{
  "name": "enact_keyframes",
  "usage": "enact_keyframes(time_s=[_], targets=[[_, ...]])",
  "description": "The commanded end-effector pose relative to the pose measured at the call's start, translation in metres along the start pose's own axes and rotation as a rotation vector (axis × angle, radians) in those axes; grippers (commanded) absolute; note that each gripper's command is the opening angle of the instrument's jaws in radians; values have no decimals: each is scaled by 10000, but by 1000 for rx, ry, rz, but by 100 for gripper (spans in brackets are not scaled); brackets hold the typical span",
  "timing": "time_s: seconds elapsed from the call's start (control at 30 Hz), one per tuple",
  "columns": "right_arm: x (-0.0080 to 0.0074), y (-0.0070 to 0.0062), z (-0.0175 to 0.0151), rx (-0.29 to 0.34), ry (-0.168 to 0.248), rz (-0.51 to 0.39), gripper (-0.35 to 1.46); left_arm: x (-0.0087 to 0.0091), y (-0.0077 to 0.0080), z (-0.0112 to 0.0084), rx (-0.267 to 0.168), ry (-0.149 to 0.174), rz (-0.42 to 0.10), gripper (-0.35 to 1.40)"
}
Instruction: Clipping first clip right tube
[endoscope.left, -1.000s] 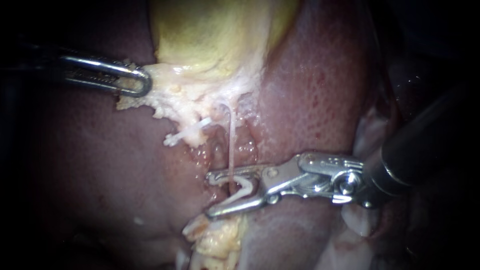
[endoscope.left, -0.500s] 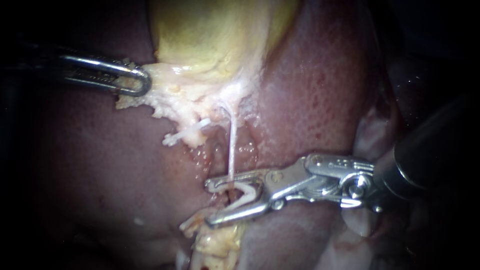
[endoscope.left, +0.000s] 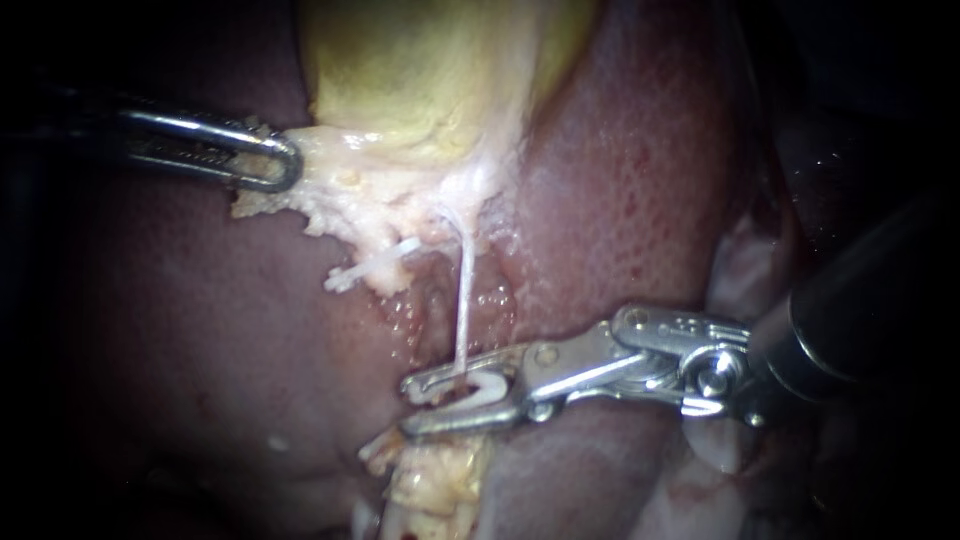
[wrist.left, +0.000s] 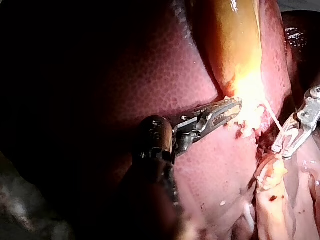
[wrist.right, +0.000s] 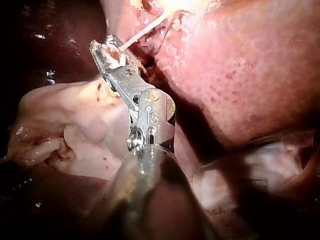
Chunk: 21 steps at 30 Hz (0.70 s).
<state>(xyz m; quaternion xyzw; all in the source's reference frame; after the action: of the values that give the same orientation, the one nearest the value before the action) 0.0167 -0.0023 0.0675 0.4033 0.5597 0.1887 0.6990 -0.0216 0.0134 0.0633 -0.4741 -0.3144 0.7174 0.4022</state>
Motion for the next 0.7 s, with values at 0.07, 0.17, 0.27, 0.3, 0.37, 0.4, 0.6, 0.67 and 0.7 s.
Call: enact_keyframes(time_s=[0.07, 0.17, 0.27, 0.3, 0.37, 0.4, 0.6, 0.67, 0.7], targets=[[0, 0, 0, 0, 0, 30, -21, 0, 0, 0, 0, 0, 0, -35], [0, 0, 0, 0, 0, 42, -35, 0, 0, 0, 0, 0, 0, -35], [0, -1, -1, 1, 2, 71, -35, 0, 0, 0, -1, 3, 0, -35], [0, -1, -1, 1, 2, 83, -35, 0, 0, 0, -1, 3, 0, -35], [0, -1, -1, 1, 2, 83, -35, 0, 0, -1, -1, 3, 0, -35], [0, -1, -1, 2, 2, 83, -35, 0, 0, -1, -1, 3, 0, -35], [-2, -1, -1, 0, -1, 82, -35, -1, 0, -2, -1, 3, 0, -35], [-3, -1, -1, -1, -4, 82, -35, -1, 0, -1, -1, 3, 0, -35], [-3, -1, 0, -1, -4, 82, -35, -1, 0, -1, -1, 3, 0, -35]])
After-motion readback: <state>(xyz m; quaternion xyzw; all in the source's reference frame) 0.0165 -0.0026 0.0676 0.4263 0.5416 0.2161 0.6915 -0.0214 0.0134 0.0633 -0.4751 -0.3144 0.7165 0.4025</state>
